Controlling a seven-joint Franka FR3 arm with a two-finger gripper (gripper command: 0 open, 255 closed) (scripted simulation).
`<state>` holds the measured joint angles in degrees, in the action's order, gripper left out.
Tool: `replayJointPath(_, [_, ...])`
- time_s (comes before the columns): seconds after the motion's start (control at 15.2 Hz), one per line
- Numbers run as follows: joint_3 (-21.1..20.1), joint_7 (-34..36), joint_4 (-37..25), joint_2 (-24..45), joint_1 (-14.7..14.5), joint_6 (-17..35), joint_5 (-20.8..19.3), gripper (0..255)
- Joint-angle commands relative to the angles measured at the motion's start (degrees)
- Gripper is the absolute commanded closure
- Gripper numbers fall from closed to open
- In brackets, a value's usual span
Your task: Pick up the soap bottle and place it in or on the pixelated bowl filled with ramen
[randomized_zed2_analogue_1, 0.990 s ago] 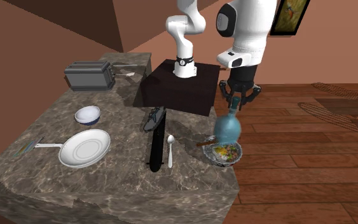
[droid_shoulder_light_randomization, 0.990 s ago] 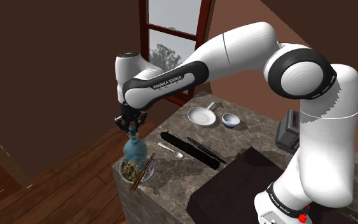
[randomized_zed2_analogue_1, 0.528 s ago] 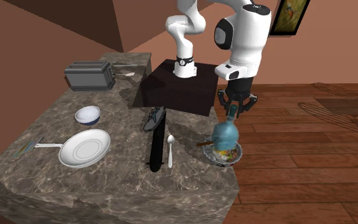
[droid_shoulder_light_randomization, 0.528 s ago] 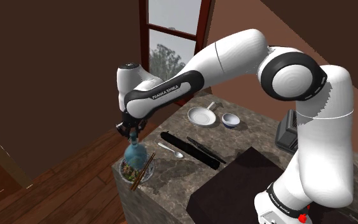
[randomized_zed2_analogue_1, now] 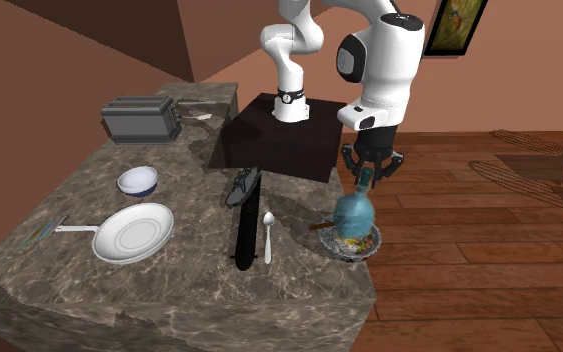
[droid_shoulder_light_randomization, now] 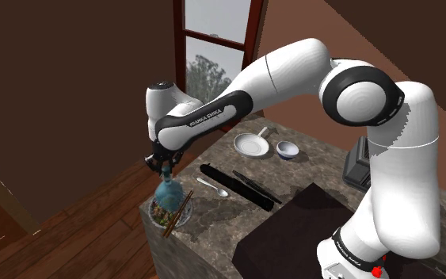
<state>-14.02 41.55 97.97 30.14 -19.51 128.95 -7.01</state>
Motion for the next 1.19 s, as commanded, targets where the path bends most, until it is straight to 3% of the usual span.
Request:
replayJointPath(0.0, [0.00,0.00,-0.01,-0.01,0.00,0.01,0.00,0])
replayJointPath(0.33, [0.00,0.00,-0.01,-0.01,0.00,0.01,0.00,0])
replayJointPath(0.59, [-0.64,-0.69,-1.74,-3.89,0.55,-5.50,1.13,0])
replayJointPath(1.12, [-0.63,-0.69,-1.74,-3.89,0.55,-5.50,1.13,0])
